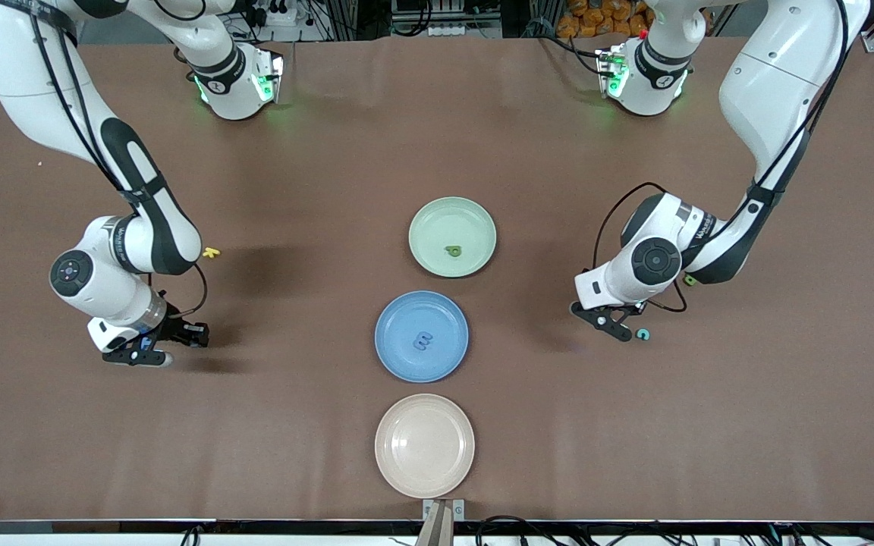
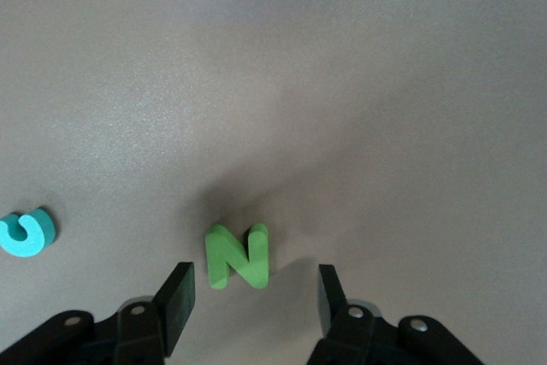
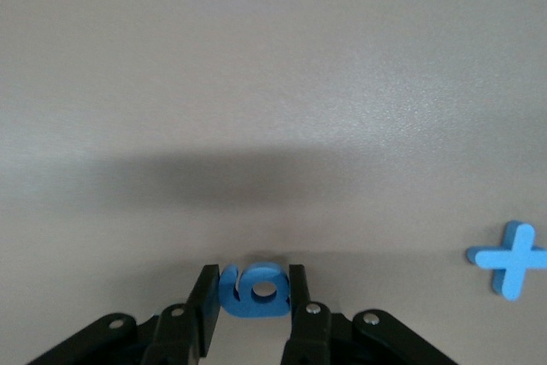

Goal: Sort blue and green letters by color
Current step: 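Grasp the blue G with the right gripper while the left gripper grasps the N, then place the G on the blue plate while the left gripper carries the N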

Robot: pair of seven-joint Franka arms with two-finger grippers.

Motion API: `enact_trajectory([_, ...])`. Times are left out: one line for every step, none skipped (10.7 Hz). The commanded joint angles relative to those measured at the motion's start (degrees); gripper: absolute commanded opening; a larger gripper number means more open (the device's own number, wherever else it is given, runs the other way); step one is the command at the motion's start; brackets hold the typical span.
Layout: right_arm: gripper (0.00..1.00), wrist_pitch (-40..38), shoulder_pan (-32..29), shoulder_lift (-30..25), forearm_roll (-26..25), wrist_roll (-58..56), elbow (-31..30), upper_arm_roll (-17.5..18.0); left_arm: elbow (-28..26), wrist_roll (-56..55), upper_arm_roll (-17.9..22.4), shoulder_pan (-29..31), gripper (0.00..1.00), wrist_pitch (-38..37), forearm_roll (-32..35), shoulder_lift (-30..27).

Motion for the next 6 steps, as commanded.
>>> enact_trajectory([0.00,-4.06,3.68,-2.72,1.07,8.78,1.64,0.44,-0.07,-0.49,0.32,0.55,0.66,1.19,1.87,0.40])
enact_trajectory([0.00,-4.06,5.78,-2.64,1.07,13.86,2.26,0.80,-0.07,-0.49,0.32,0.55,0.65,1.19,1.87,0.48])
enact_trajectory([0.00,-3.97,8.15,-2.20,1.15,17.74,3.40,0.80,-0.07,-0.49,0.32,0.55,0.65,1.27,1.87,0.48])
enact_trajectory([0.00,-3.97,10.87,-1.93,1.15,21.87,4.63,0.80,-0.07,-0.58,0.32,0.46,0.64,1.54,1.87,0.92])
enact_trajectory([0.00,-3.97,13.42,-1.58,1.24,25.57,6.21,0.80,0.02,-0.49,0.32,0.46,0.64,1.80,1.87,1.18])
enact_trajectory([0.00,-3.71,15.54,-1.06,1.50,28.82,7.44,0.80,0.02,-0.49,0.32,0.46,0.64,2.24,1.87,1.36])
